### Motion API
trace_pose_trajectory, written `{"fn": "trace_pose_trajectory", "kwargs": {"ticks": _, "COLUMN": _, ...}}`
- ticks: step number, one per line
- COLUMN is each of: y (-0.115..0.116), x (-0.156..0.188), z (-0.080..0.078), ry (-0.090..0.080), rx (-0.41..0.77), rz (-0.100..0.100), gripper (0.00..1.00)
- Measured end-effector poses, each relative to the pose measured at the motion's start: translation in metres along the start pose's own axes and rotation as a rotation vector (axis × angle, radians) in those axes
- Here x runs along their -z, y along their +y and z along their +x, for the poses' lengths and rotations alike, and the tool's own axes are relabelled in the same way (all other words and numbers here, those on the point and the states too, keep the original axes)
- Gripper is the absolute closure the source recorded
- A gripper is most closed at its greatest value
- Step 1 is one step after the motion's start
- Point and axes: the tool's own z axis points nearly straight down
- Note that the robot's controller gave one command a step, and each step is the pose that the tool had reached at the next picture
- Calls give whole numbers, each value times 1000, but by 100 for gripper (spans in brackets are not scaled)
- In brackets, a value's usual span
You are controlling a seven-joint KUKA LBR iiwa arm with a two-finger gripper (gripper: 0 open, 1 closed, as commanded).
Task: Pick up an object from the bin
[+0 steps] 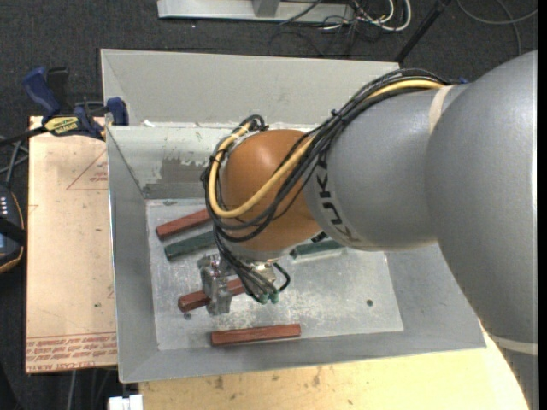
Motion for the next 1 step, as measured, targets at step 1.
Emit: {"fn": "trace_pose_trajectory", "kwargs": {"ticks": 1, "y": 1, "x": 62, "z": 2, "ry": 5, "rx": 1, "rz": 1, "gripper": 100}}
